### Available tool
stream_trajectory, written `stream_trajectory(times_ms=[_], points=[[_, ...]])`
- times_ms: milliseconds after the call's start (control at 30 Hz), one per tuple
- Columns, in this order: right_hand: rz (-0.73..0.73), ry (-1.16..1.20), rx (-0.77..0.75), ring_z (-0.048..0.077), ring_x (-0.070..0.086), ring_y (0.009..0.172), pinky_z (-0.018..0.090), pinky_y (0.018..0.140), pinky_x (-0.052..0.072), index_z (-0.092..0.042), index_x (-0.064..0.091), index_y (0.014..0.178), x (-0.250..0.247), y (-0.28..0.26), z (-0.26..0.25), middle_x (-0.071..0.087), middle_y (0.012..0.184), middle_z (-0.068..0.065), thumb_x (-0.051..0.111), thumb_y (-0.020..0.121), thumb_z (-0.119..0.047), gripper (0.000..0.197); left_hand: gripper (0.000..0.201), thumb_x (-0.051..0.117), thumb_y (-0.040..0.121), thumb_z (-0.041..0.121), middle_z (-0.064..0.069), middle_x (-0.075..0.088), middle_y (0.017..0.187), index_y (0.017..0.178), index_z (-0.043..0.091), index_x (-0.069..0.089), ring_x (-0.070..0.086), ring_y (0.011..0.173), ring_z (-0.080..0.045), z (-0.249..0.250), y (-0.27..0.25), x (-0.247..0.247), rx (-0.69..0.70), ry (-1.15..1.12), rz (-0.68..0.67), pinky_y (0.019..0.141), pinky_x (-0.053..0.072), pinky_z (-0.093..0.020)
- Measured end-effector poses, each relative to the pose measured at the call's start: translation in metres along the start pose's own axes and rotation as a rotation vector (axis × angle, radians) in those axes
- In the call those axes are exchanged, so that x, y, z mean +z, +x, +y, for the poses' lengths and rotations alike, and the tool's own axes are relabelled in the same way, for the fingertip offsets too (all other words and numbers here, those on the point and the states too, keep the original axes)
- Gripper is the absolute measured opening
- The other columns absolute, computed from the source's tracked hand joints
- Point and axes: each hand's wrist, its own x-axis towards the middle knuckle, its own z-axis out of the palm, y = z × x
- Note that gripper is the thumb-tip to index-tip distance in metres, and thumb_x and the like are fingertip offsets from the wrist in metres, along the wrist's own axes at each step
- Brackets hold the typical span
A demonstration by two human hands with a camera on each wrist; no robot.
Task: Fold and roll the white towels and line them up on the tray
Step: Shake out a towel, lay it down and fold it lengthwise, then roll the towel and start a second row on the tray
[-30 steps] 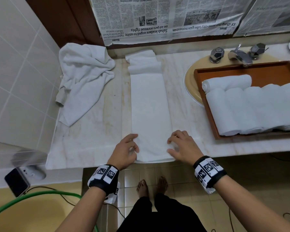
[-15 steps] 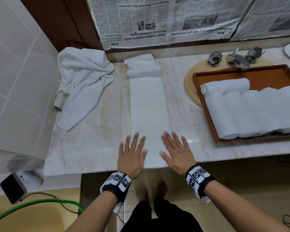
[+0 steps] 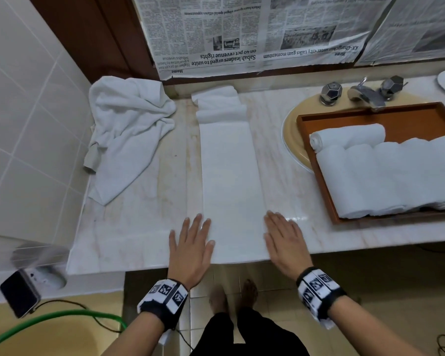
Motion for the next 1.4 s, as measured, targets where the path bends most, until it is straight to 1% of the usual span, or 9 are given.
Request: stream_trajectory(times_ms=[133,300,467,733,867,1000,1100,1267,1400], points=[[0.062,0.018,-0.230,0.016,0.052,0.119,0.036,0.102,0.042,-0.022,0.058,0.124,-0.005,-0.018,0.003,0.058,0.129,-0.001,0.052,0.089,-0.059,0.051,0.054,0.057,0.087,0.061,0.008,0.047,0.142,0.131,0.030,0.054,0.044,0.131,-0.016,0.001,-0.009,-0.001,0.283,-0.106,0.128,0.106,0.033,-0.043],[0.029,-0.038,-0.410,0.016,0.056,0.099,0.030,0.080,0.053,-0.022,0.058,0.107,-0.001,-0.010,-0.008,0.060,0.112,-0.002,0.080,0.066,-0.036,0.049,0.050,0.074,0.070,0.036,0.012,0.051,0.120,0.116,0.034,0.054,0.051,0.111,-0.015,0.012,-0.010,0.009,0.382,-0.098,0.097,0.093,0.040,-0.034],[-0.027,0.073,-0.361,0.012,0.056,0.086,0.028,0.070,0.053,-0.017,0.065,0.091,-0.014,-0.002,-0.008,0.063,0.097,-0.005,0.055,0.085,-0.033,0.020,0.023,0.058,0.089,0.032,0.011,0.066,0.100,0.109,0.026,0.068,0.057,0.093,-0.011,0.010,-0.004,-0.005,0.379,-0.197,0.134,0.079,0.049,-0.031],[-0.091,0.511,0.040,0.007,0.056,0.079,0.007,0.075,0.038,-0.018,0.065,0.124,-0.029,0.023,-0.001,0.059,0.101,-0.006,0.064,0.091,-0.017,0.033,0.021,0.051,0.095,0.030,0.009,0.065,0.096,0.107,0.024,0.067,0.058,0.077,-0.004,0.015,0.019,-0.014,0.038,-0.446,0.138,0.074,0.043,-0.027],[-0.062,0.393,-0.076,0.001,0.049,0.075,0.022,0.071,0.046,-0.020,0.066,0.111,-0.024,0.022,-0.004,0.053,0.109,-0.003,0.062,0.087,-0.009,0.027,0.010,0.062,0.093,0.017,0.008,0.053,0.100,0.098,0.022,0.070,0.053,0.070,-0.005,0.018,0.021,-0.009,0.032,-0.472,0.168,0.070,0.041,-0.024],[-0.065,0.135,-0.257,0.018,0.055,0.094,0.033,0.060,0.053,-0.015,0.065,0.105,-0.018,0.011,-0.011,0.056,0.110,-0.001,0.063,0.081,-0.020,0.025,0.017,0.069,0.089,0.017,0.012,0.049,0.106,0.097,0.032,0.068,0.046,0.086,-0.010,0.013,0.014,-0.001,0.126,-0.326,0.192,0.065,0.048,-0.031],[-0.073,0.040,-0.275,0.017,0.054,0.091,0.031,0.060,0.054,-0.015,0.061,0.104,-0.020,0.006,-0.015,0.056,0.106,-0.002,0.068,0.076,-0.031,0.033,0.027,0.072,0.083,0.013,0.017,0.052,0.103,0.099,0.035,0.069,0.044,0.088,-0.010,0.008,0.009,-0.002,0.242,-0.224,0.178,0.062,0.048,-0.029],[-0.001,-0.027,-0.233,0.017,0.057,0.073,0.025,0.047,0.047,-0.013,0.062,0.083,-0.015,0.004,-0.024,0.057,0.085,-0.001,0.079,0.061,-0.014,0.028,0.037,0.065,0.078,0.057,0.016,0.058,0.109,0.108,0.036,0.061,0.050,0.100,-0.015,0.014,0.001,-0.004,0.273,-0.059,0.109,0.068,0.048,-0.031],[-0.011,0.066,-0.164,0.019,0.057,0.080,0.025,0.052,0.045,-0.009,0.061,0.082,-0.017,0.012,-0.026,0.057,0.087,0.001,0.072,0.070,-0.013,0.016,0.024,0.056,0.081,0.048,0.016,0.060,0.098,0.100,0.034,0.063,0.055,0.092,-0.017,0.019,0.004,-0.007,0.215,-0.103,0.157,0.063,0.048,-0.031]])
